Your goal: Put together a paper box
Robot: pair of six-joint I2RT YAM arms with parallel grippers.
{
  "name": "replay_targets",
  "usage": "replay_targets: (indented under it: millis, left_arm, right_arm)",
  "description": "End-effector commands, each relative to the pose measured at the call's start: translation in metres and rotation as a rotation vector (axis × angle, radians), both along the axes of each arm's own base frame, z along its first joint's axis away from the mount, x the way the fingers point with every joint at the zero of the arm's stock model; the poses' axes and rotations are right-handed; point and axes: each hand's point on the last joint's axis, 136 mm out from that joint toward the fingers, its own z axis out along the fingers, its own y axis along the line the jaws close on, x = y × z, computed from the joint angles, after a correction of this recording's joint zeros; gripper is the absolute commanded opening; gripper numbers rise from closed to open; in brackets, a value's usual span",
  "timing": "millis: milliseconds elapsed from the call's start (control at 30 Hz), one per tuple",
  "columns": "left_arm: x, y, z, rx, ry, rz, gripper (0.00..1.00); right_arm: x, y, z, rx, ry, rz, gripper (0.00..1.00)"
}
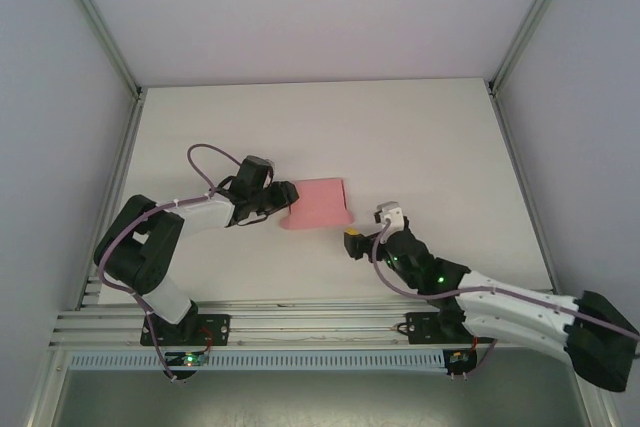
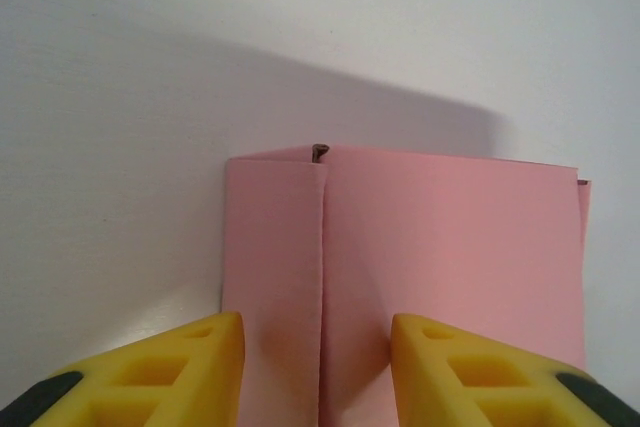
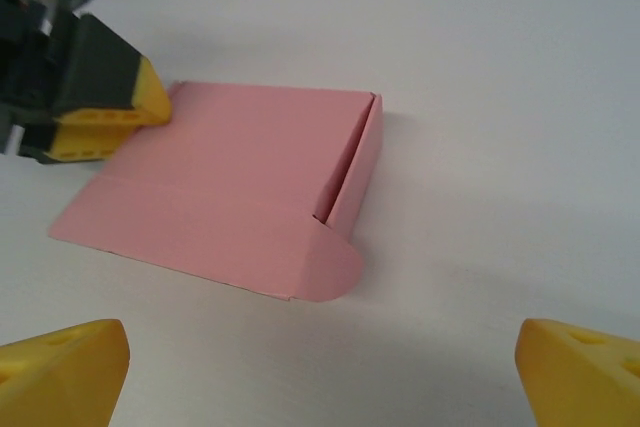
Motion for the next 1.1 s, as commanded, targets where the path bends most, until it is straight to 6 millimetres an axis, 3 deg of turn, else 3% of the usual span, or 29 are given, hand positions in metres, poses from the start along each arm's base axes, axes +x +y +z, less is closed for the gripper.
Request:
replay_targets:
  millis: [0, 200, 233, 267, 467, 567, 867, 1067]
  left_arm:
    - [-0.007, 0.009, -0.022, 0.029, 0.044, 0.003, 0.37]
    - [-0.01, 0.009, -0.023, -0.004, 0.027, -0.009, 0.23]
    - [-0.01, 0.01, -0.023, -0.016, 0.025, -0.005, 0.22]
    - [-0.01, 0.01, -0.021, -0.035, 0.013, -0.009, 0.21]
    - [-0.011, 0.013, -0.011, -0.125, -0.036, -0.013, 0.07]
    - [-0.012, 0.014, -0.007, -0.187, -0.059, -0.008, 0.03]
    - [-0.013, 0.028, -0.004, -0.232, -0.099, 0.04, 0.0]
    - [-0.013, 0.028, -0.003, -0.254, -0.127, 0.031, 0.0]
  right_arm:
    - [-0.005, -0.01, 0.001, 0.023, 0.086, -0.029, 0.98]
    - [0.009, -0.033, 0.005, 0.112, 0.15, -0.177, 0.99]
    - [0.006, -0.042, -0.017, 0.094, 0.191, -0.201, 0.98]
    - [0.018, -0.035, 0.016, 0.169, 0.161, -0.203, 0.98]
    - [0.036, -0.027, 0.022, 0.256, 0.302, -0.134, 0.98]
    - [0.043, -0.011, 0.025, 0.281, 0.4, -0.065, 0.98]
    - [0.068, 0.035, 0.011, 0.299, 0.597, 0.092, 0.98]
    - [0.08, 0.059, -0.013, 0.29, 0.717, 0.169, 0.86]
